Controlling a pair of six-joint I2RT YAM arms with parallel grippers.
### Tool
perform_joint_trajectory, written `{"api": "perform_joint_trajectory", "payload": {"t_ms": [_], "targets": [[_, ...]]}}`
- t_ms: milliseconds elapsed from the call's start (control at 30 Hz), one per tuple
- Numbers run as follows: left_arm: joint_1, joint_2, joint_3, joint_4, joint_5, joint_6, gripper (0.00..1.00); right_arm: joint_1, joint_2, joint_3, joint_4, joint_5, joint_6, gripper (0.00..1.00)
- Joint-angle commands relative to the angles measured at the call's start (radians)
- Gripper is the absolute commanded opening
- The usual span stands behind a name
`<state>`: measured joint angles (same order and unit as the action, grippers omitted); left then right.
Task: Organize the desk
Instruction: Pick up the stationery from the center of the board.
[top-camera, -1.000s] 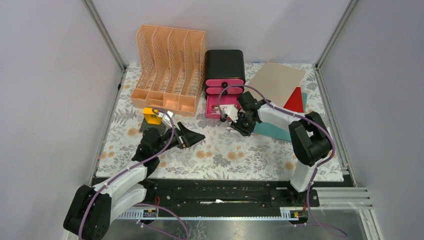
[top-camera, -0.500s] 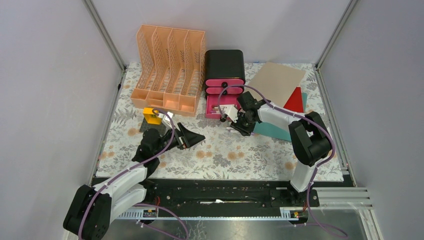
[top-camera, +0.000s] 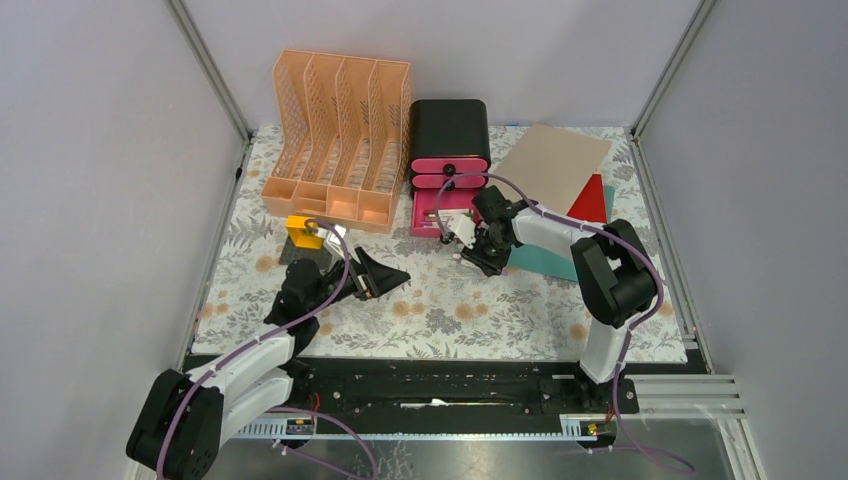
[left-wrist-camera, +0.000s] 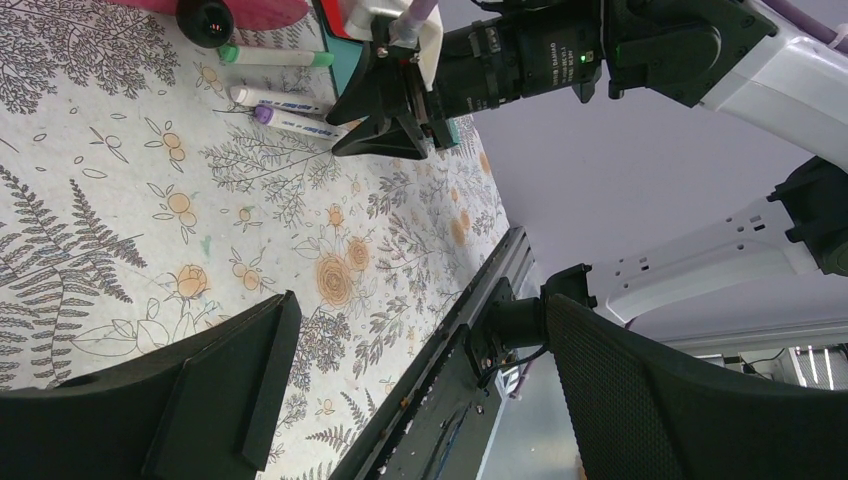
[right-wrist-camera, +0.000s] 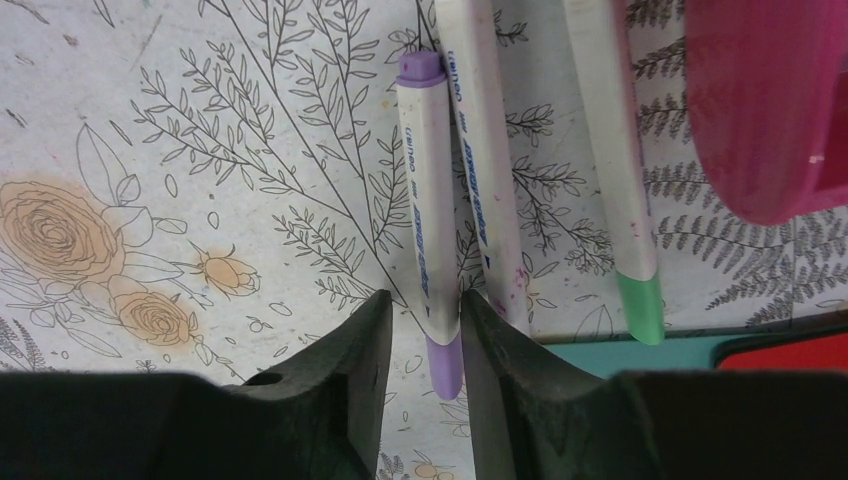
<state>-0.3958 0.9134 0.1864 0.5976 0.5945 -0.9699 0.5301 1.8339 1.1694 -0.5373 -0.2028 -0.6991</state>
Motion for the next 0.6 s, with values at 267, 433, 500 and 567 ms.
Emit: {"api": "perform_joint_trajectory", "payload": {"t_ms": [267,433,500,567], "targets": [[-0.014,-0.015,-0.046,0.161,-0.019,-0.051,0.99,0.008,0.027,0.029,-0.033,-0.04,0.019,0.33],[-0.016,-0.058,-0.093,0.254,-0.062,-0.093,0.99,0.039,0.028,0.009,-0.015,0.0,0.031,0.24],[-0.018,-0.084,-0.103,0.252,-0.082,-0.088,0.99,0.064,0.023,-0.002,0.0,0.026,0.032,0.22],[-0.018,-0.116,-0.105,0.232,-0.097,-0.072,0.99,0.096,0.022,-0.012,0.007,0.06,0.029,0.19]]}}
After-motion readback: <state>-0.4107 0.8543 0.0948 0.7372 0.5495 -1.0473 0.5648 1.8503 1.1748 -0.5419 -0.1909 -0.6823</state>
